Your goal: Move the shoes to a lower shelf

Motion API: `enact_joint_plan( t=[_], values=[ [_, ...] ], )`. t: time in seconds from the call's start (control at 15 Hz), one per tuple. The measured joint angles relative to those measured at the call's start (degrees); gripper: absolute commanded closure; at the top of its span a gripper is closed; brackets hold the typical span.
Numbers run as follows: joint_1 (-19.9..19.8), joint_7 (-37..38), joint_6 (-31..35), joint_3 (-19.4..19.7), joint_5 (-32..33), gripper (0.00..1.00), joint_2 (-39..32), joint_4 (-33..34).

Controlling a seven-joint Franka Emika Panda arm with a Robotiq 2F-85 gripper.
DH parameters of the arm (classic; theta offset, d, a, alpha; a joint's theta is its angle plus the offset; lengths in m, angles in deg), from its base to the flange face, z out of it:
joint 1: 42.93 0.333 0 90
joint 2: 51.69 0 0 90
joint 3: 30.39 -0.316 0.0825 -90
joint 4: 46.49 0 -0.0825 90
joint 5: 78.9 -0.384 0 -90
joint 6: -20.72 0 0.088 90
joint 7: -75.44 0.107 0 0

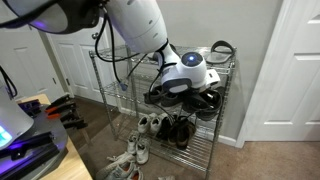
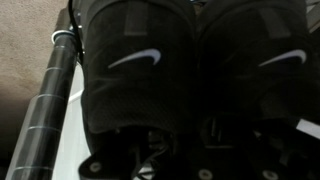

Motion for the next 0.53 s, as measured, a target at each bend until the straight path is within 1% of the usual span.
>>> enact_joint_plan(
  t=[0.2,0.33,0.4,0.47,0.53],
  values=[
    [-0.05,0.00,0.08,0.22,0.00,0.25,-0.29,0.08],
    [-0.08,0.00,0.13,0.21,0.00,0.14,-0.29,0.22],
    [-0.17,0.00,0.16,0.15,0.01,0.07,-0.29,0.24],
    [-0.35,0.00,0.19,0.02,0.05,0.02,-0.29,0.23],
    [-0.57,0.00,0.27,-0.12,0.14,0.00,-0.29,0.23]
  ],
)
